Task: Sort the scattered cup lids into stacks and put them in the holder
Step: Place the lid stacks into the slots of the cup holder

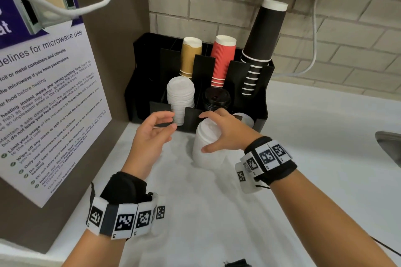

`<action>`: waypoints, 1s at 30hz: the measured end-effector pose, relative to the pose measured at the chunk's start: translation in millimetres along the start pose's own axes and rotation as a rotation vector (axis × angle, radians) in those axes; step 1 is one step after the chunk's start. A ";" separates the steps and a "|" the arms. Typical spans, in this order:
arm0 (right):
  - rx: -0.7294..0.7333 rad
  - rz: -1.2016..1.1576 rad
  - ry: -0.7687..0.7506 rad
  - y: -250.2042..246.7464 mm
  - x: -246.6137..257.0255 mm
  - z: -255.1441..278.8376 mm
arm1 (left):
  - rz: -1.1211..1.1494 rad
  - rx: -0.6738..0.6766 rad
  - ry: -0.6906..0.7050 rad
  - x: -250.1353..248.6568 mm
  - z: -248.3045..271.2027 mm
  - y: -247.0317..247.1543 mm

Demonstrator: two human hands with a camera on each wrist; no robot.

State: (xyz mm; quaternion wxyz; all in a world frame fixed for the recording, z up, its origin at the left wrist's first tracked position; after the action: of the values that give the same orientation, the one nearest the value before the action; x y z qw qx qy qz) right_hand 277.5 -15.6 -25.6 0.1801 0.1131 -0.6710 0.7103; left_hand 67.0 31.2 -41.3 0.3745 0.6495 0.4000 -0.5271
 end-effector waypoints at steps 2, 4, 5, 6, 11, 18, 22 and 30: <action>-0.002 -0.001 0.007 1.3 0.0 -1.1 | -0.004 0.001 0.001 0.5 1.0 -0.6; -0.006 -0.007 0.011 1.5 0.5 -1.5 | -0.003 0.001 0.002 1.0 1.5 -0.2; -0.011 -0.012 0.010 0.5 1.5 -0.6 | 0.000 0.001 0.000 1.3 1.4 0.6; -0.026 -0.018 0.007 -1.8 2.9 0.8 | 0.005 0.003 -0.002 1.5 1.8 1.3; -0.210 -0.237 -0.091 -23.8 19.2 12.9 | -0.033 0.139 -0.018 3.4 4.2 14.1; -0.150 -0.763 -0.198 -19.5 51.5 35.4 | 0.129 0.280 0.116 -0.2 8.0 37.7; -0.103 -0.799 -0.189 -24.2 43.5 42.0 | 0.103 0.291 0.103 -2.4 5.9 32.9; -0.152 -0.821 -0.173 -29.0 42.3 45.0 | 0.124 0.283 0.088 -10.1 9.8 37.4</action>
State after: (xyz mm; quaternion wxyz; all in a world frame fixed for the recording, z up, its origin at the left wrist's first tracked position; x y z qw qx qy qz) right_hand 247.2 -54.9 21.3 0.3987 0.4167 -0.6334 0.5159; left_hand 96.2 6.1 -30.5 0.2933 0.7415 0.2970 -0.5253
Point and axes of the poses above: each hand's wrist, its own z-axis away from the middle knuckle, its own y-axis out of the palm, x = y × z, the point moved 2 cm from there along -z, towards the middle knuckle, and after that the axes turned 1 degree about y, right-handed, at the moved point
